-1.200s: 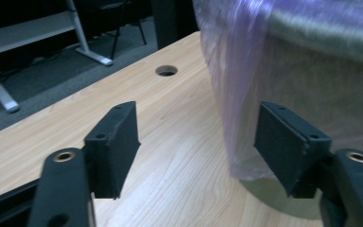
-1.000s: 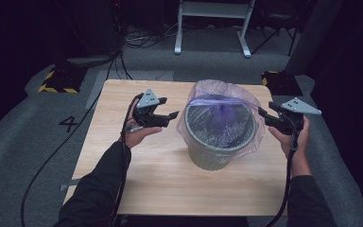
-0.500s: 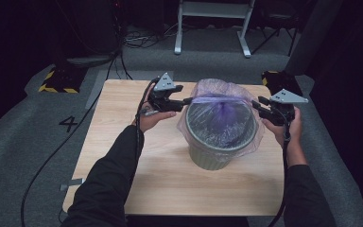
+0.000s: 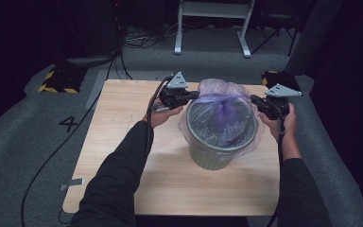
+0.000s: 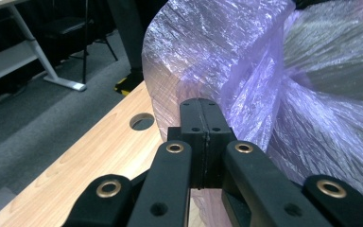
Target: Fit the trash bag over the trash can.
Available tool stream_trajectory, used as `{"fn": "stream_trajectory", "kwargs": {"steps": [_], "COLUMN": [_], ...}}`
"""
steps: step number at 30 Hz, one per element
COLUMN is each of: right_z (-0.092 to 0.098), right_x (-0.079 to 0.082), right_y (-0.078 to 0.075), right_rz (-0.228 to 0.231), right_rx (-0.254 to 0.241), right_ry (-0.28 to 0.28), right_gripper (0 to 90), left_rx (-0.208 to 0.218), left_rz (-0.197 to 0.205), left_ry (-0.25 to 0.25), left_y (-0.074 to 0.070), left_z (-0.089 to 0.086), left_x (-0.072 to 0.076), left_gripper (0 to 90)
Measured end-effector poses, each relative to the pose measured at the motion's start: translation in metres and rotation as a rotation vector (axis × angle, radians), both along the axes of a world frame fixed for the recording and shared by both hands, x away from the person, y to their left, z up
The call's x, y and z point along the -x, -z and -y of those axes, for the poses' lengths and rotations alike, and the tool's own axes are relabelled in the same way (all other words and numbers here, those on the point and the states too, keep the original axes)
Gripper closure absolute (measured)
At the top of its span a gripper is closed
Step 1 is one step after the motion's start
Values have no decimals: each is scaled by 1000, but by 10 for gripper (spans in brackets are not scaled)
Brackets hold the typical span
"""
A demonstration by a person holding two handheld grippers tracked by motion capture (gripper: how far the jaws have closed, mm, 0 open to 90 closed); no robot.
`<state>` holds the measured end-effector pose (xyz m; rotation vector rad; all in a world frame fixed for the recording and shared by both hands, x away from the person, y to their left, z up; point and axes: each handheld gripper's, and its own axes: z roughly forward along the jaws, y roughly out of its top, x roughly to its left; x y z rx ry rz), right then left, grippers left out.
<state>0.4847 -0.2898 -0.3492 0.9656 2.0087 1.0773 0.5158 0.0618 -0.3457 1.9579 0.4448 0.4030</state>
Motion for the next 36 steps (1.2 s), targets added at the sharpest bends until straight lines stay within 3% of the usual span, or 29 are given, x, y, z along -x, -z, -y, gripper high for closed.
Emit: {"fn": "stream_trajectory", "kwargs": {"steps": [7,10,15,22,26,30,32,33,34,36], "right_z": [2,3,5,7,9,12,15,16,18,24], "right_x": [-9,-11,-14,-16,-14,-11,-9,-8,-5,4], "right_y": [13,16,26,41,50,57,58,58,56,52], "right_rz": [-56,-74,-130,-199,-220,-231,-230,-221,-203,-169], "right_rx": [-30,-39,-48,-58,-64,-85,-82,-78,-77,-72], "right_ry": [22,25,6,-7,-9,-16,-7,16,42,37], "right_gripper": [900,900,900,900,900,894,804,712,696,650], "left_rx": [-14,12,39,42,58,65,78,67,51,20], "left_rz": [-39,-80,-106,-104,-110,-120,-130,-118,-104,-92], "left_ry": [-55,-63,-58,-62,-63,-69,-45,-43,-39,-11], "left_y": [14,23,35,43,50,57,59,60,60,61], "left_z": [8,10,13,4,-10,-25,-32,-34,-35,-38], "left_x": [-13,-18,-19,-13,-4,9,18,24,30,42], "left_gripper": [900,900,900,869,773,512,420,366,334,301]}}
